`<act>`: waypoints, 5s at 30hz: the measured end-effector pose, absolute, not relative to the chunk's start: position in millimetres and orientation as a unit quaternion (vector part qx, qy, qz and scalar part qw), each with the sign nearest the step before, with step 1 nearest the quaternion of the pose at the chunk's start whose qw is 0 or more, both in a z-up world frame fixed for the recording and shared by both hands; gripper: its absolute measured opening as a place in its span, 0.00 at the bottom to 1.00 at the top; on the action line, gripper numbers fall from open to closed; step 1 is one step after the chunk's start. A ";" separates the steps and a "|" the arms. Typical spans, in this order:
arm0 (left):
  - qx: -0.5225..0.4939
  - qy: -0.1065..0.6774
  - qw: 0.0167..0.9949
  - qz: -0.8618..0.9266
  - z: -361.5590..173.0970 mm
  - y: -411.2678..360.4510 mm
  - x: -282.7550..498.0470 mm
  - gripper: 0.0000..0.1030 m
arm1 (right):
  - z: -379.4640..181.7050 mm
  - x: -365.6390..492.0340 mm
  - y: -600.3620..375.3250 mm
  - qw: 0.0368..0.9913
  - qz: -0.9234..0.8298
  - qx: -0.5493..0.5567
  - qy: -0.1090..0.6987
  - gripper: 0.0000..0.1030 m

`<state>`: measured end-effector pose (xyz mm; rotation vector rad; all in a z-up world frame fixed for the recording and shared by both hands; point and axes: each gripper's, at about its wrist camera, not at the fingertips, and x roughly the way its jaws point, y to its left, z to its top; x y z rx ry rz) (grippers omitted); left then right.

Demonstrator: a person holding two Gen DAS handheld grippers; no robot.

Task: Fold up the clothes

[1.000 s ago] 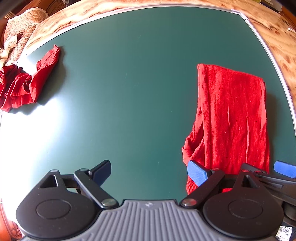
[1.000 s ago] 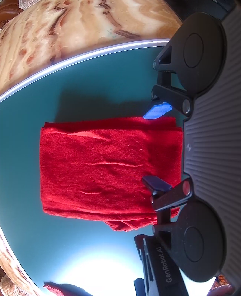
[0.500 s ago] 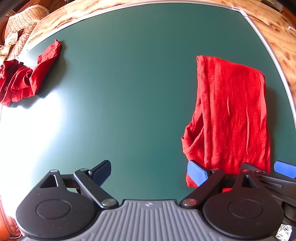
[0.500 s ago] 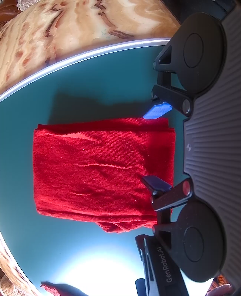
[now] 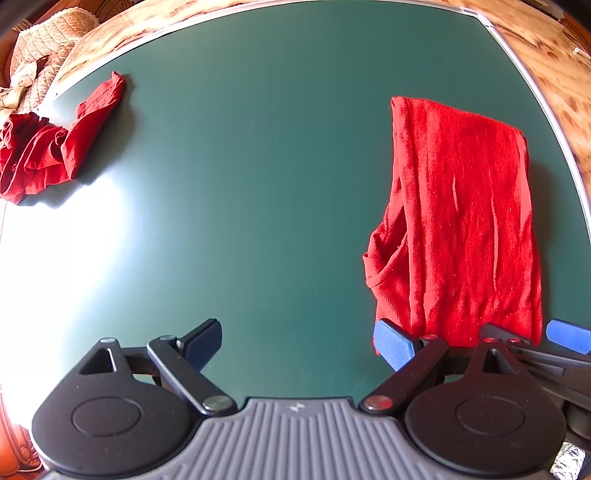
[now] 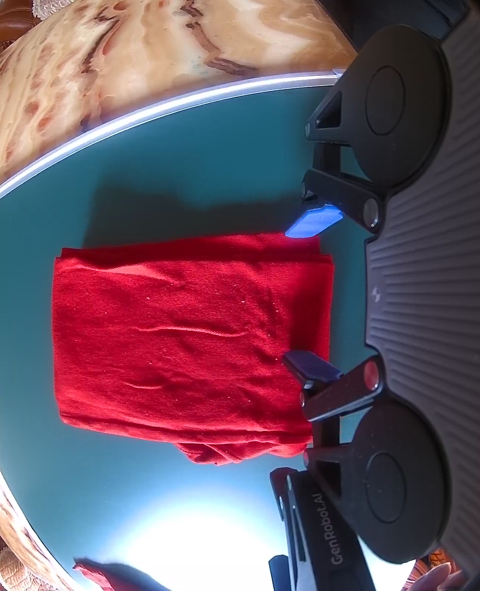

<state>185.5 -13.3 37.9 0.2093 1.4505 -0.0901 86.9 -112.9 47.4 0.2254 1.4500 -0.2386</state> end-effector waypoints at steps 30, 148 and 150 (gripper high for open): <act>0.104 0.658 0.746 -0.029 40.5 -23.0 169.4 0.92 | 36.4 68.8 -118.5 0.738 -0.103 0.108 0.658 0.74; 0.127 0.641 0.756 -0.027 51.8 -16.8 137.0 0.92 | 24.3 58.1 -123.4 0.736 -0.113 0.113 0.658 0.74; 0.128 0.641 0.756 -0.027 51.3 -16.8 136.3 0.92 | 24.0 58.1 -123.7 0.735 -0.114 0.113 0.659 0.74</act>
